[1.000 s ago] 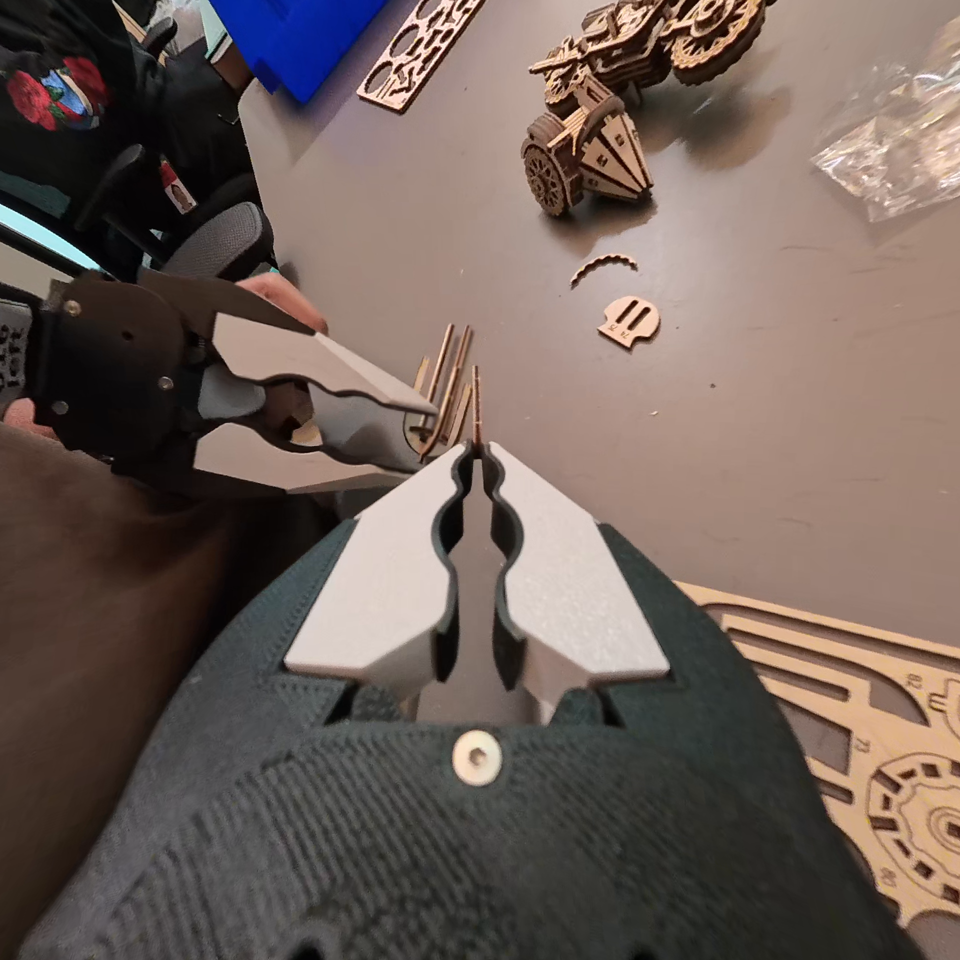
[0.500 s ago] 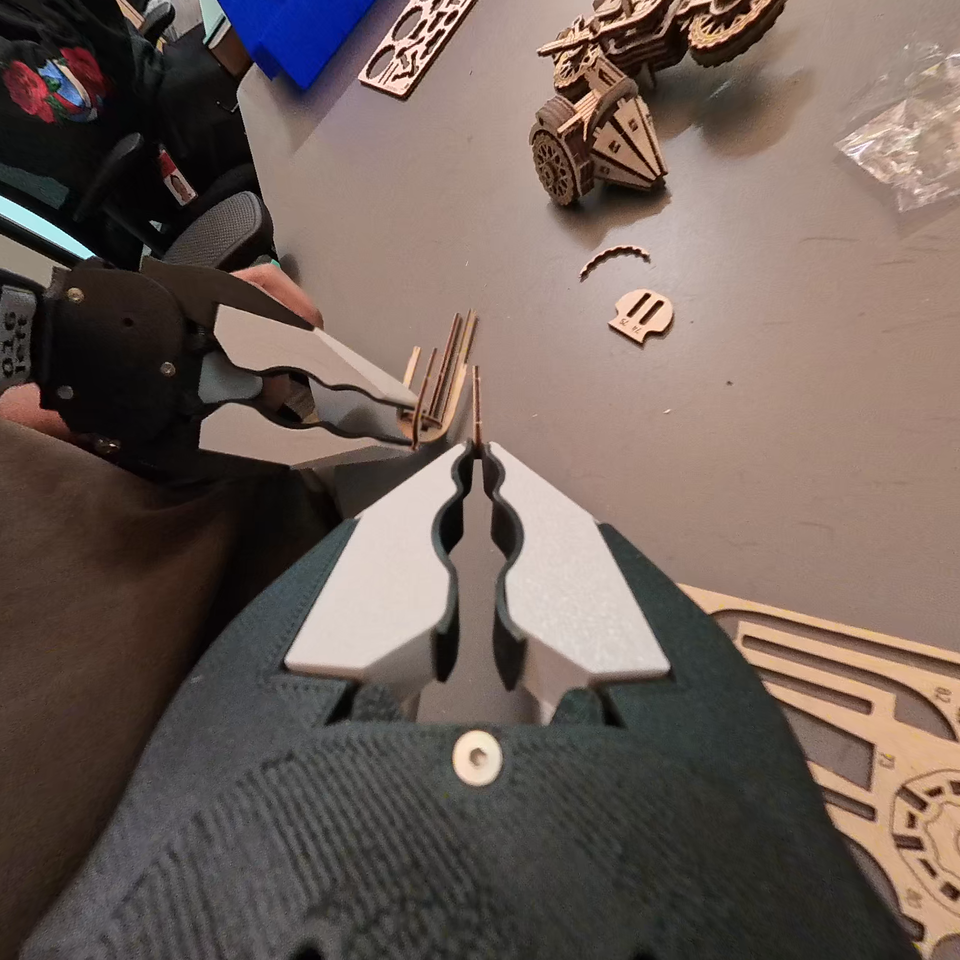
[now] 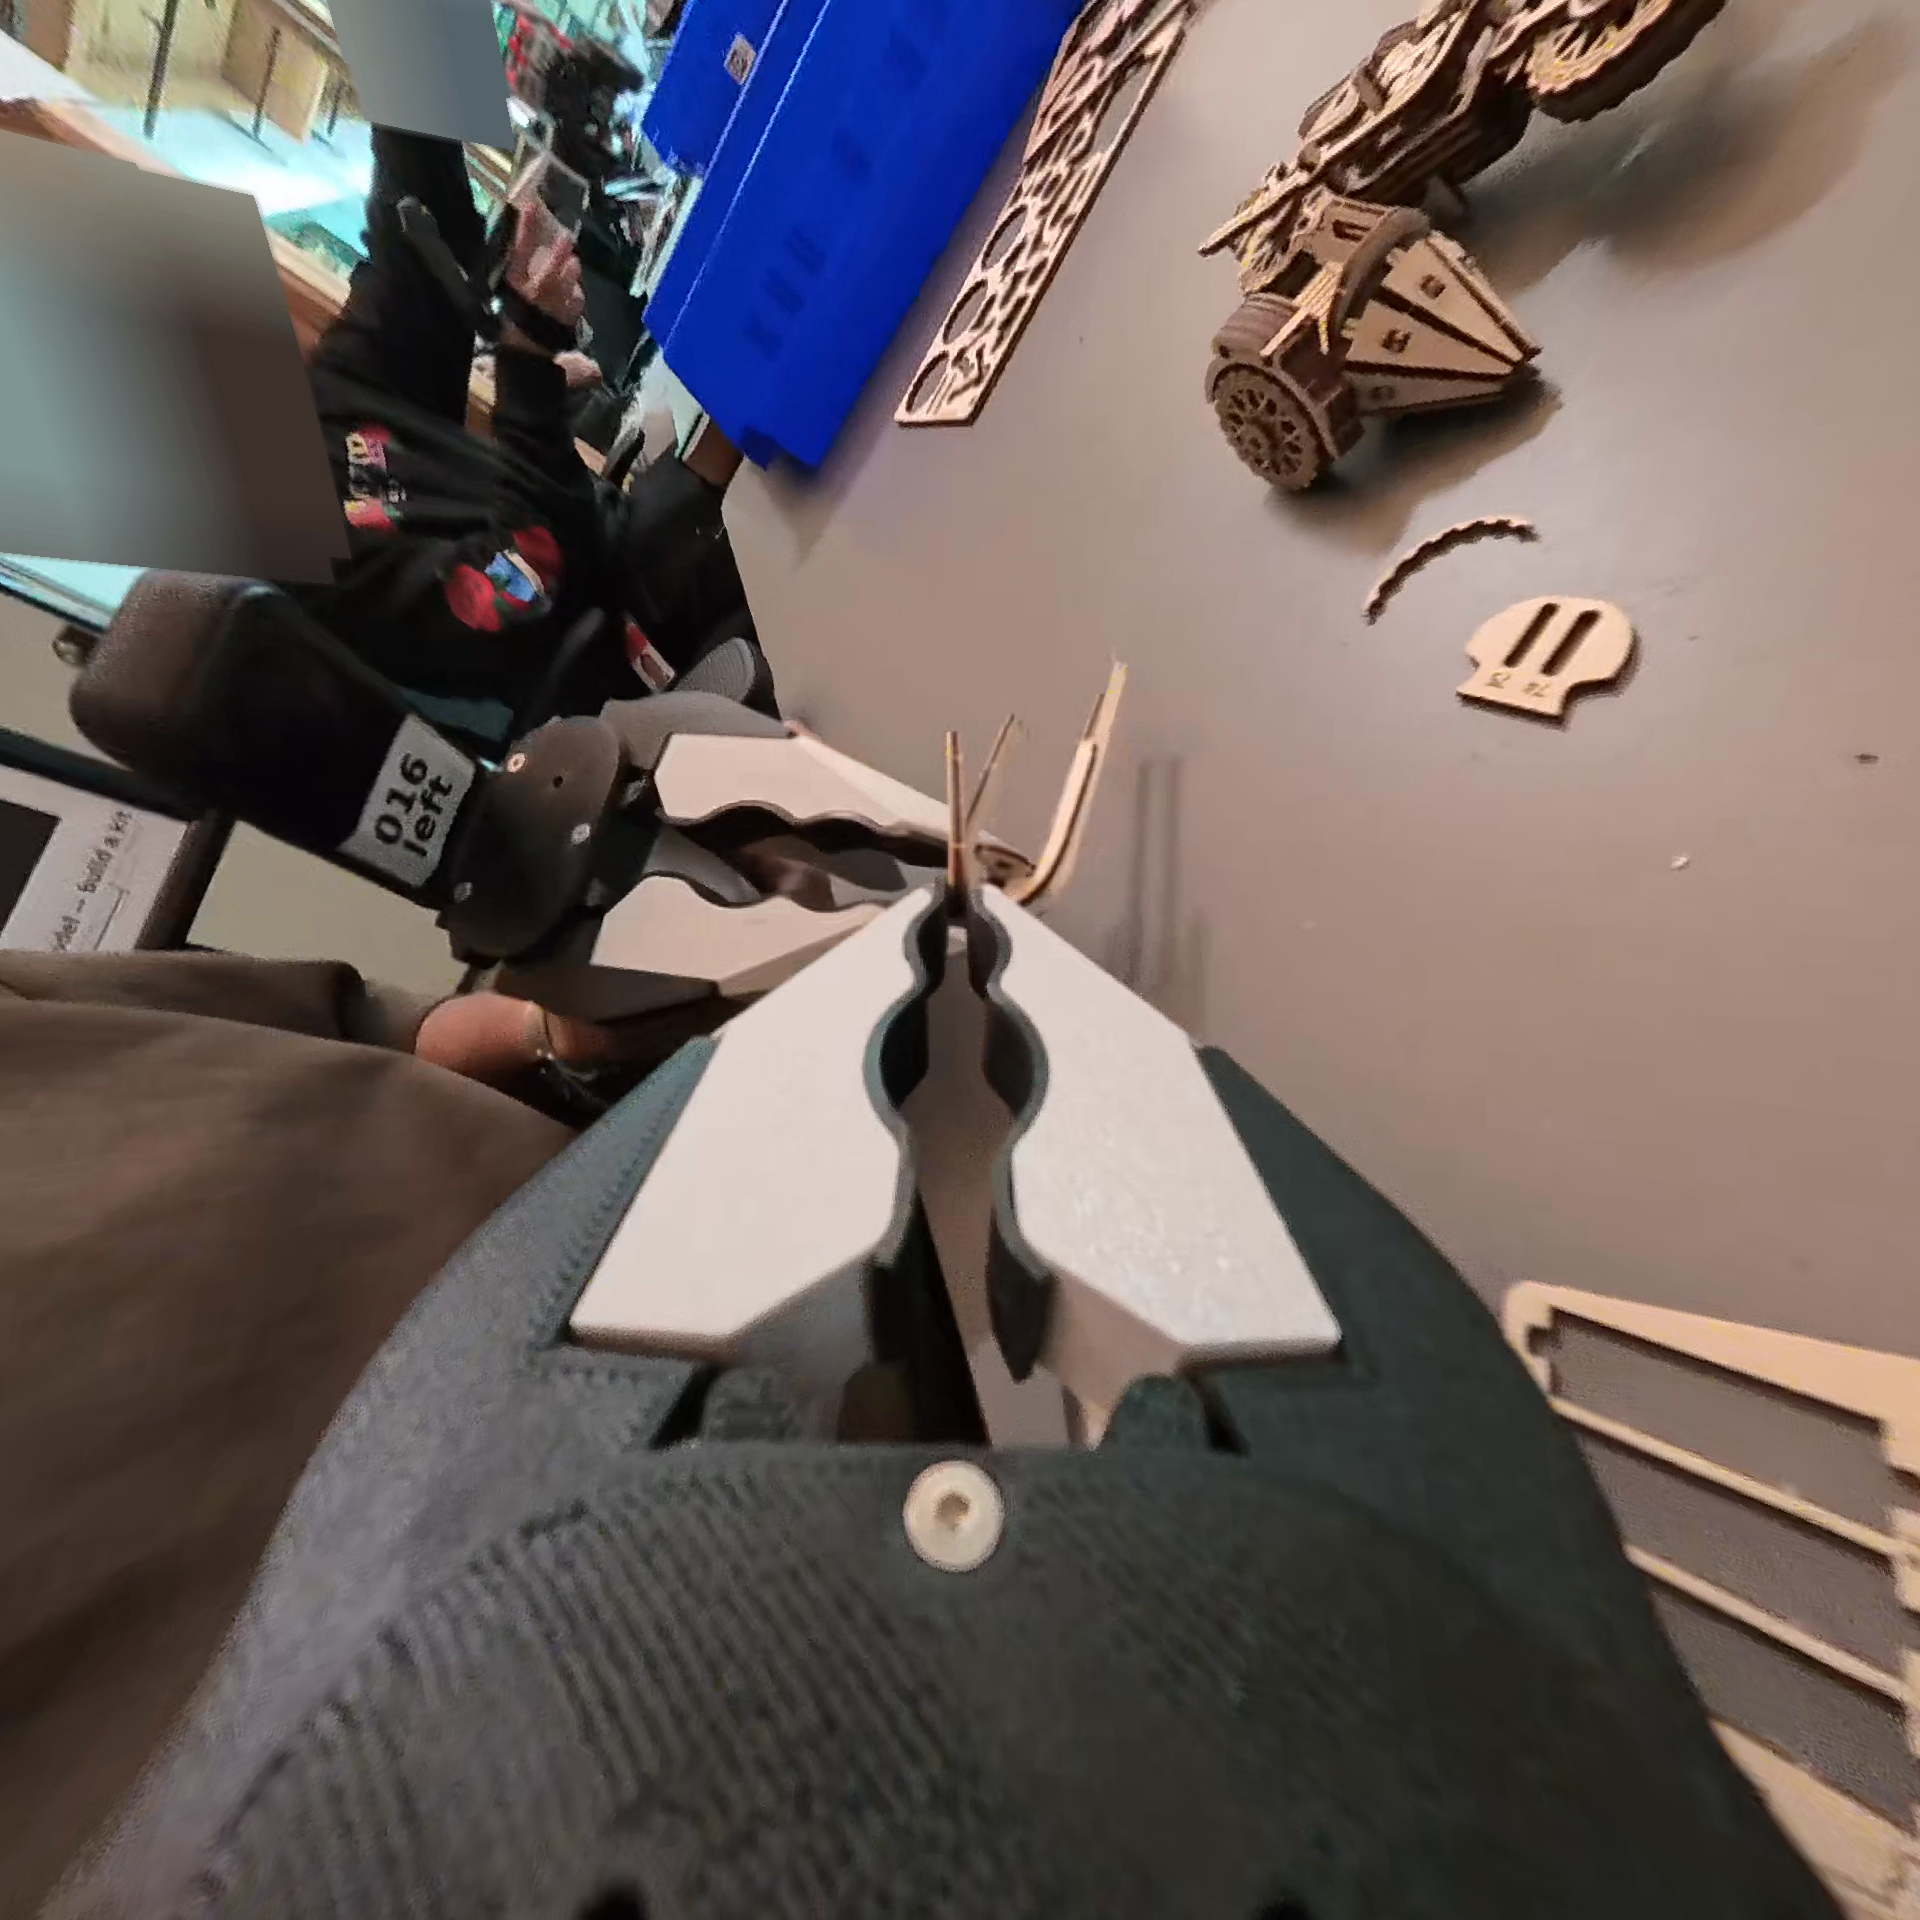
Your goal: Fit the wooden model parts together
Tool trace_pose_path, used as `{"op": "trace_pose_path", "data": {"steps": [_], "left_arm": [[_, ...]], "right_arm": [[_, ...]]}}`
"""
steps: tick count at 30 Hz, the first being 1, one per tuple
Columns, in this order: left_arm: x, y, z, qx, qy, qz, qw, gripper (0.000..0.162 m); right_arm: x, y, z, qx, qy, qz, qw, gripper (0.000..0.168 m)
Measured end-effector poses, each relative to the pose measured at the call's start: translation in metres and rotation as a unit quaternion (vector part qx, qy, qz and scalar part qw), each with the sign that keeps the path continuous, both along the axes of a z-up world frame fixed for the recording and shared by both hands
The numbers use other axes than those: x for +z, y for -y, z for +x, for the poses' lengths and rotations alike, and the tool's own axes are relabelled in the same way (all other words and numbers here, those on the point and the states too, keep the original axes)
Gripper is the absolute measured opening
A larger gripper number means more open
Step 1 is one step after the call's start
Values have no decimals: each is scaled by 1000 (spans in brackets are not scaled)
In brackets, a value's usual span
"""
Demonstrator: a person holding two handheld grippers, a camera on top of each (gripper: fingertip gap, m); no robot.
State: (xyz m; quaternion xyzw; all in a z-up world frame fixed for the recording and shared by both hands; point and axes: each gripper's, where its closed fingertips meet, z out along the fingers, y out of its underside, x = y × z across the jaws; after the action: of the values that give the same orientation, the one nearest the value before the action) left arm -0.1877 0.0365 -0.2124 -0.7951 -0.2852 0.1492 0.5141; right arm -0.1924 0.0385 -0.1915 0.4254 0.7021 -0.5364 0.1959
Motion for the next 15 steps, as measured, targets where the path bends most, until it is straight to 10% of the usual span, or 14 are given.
{"op": "trace_pose_path", "data": {"steps": [15], "left_arm": [[18,3,-7,44,-41,66,996,12]], "right_arm": [[0,9,-8,-62,-50,38,996,1]]}}
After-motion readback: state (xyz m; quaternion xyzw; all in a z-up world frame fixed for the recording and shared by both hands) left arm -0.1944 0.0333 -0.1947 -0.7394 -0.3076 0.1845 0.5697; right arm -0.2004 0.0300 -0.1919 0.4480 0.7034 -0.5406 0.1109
